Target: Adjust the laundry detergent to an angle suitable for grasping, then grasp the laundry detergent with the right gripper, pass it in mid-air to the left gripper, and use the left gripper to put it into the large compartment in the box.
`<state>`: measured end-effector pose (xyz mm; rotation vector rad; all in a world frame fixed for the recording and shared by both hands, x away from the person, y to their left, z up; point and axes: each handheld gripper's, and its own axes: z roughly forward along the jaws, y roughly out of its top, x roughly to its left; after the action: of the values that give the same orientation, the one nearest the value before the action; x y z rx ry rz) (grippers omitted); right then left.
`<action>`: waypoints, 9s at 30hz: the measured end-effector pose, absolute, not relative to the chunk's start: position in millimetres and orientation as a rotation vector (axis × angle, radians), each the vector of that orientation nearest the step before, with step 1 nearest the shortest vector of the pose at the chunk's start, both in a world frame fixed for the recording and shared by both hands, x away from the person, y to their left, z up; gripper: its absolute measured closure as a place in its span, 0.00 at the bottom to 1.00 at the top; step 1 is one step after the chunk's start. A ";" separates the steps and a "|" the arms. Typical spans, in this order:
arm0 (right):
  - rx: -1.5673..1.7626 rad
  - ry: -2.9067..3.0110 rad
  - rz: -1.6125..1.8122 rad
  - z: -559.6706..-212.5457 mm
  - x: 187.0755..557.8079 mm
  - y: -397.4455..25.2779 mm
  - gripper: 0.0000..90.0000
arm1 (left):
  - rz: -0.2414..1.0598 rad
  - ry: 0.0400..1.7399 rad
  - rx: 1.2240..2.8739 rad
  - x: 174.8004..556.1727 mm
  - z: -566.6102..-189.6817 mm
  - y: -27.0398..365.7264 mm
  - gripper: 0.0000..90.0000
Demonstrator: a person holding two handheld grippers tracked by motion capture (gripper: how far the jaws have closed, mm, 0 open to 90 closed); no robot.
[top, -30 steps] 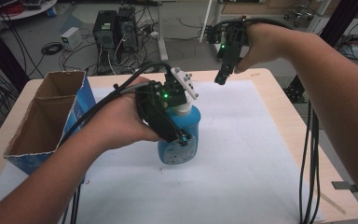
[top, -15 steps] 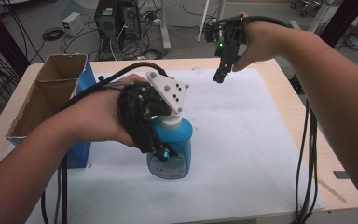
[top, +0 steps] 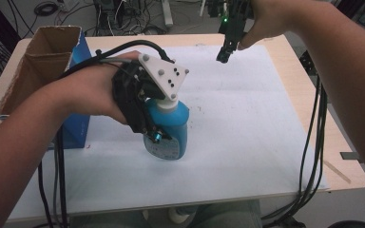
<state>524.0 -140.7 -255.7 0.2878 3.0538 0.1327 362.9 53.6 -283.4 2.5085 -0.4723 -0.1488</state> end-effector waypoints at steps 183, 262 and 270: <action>0.256 3.063 0.212 -269.6 498.2 -161.2 0.01 | -0.038 0.084 3.028 407.9 -264.5 128.0 0.02; 0.574 2.733 1.482 -410.0 328.7 -115.5 0.01 | -0.020 0.046 3.030 391.3 -263.0 135.3 0.02; 0.594 2.631 1.569 -413.6 328.8 -111.2 0.01 | -0.026 0.055 3.033 392.5 -265.1 137.8 0.02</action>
<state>328.8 -111.2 -413.6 0.5940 2.6309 1.5694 392.5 137.8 -265.1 3.0330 0.0554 -0.0260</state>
